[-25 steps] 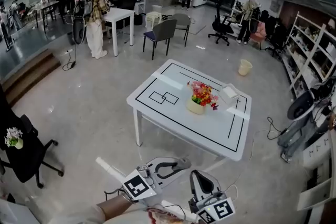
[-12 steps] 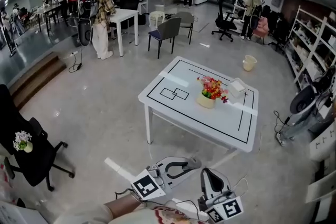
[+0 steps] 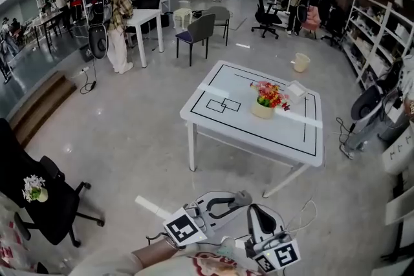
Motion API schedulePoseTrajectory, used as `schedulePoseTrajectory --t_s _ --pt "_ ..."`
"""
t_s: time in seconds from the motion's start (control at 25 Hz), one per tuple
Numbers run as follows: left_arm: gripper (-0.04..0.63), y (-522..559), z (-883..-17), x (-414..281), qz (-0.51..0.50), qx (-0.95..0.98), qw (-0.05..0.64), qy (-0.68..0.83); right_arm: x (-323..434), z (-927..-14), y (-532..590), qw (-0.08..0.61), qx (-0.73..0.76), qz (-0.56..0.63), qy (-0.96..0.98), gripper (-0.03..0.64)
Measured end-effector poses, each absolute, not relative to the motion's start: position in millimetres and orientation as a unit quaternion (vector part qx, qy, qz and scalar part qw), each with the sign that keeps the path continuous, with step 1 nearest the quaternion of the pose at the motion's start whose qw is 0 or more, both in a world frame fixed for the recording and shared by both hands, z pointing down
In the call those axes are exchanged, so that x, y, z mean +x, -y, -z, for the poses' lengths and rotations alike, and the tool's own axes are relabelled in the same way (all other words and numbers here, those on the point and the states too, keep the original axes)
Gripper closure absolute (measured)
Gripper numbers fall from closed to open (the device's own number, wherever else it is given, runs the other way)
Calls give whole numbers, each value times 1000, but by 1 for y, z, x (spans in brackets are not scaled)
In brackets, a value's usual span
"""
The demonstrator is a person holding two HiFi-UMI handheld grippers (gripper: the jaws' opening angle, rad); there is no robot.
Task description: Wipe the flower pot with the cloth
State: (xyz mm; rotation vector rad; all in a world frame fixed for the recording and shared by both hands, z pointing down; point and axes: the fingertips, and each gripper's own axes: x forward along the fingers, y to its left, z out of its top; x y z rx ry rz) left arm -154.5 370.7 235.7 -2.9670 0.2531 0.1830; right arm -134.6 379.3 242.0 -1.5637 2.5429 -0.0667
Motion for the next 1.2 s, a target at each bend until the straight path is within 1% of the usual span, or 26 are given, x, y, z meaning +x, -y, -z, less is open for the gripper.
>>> schedulePoseTrajectory --t_s 0.2,0.52,1.2 --pt "541 -377 -242 -165 -69 -993 73 -63 -149 -252 -394 67 -542 20 -837 618" --pt "541 -382 -228 -164 -76 -992 82 -59 -143 -226 -392 71 -540 -1 -839 618" --pt "541 -379 -235 -180 -73 -992 76 -63 -170 -228 -390 55 -527 -23 -848 618"
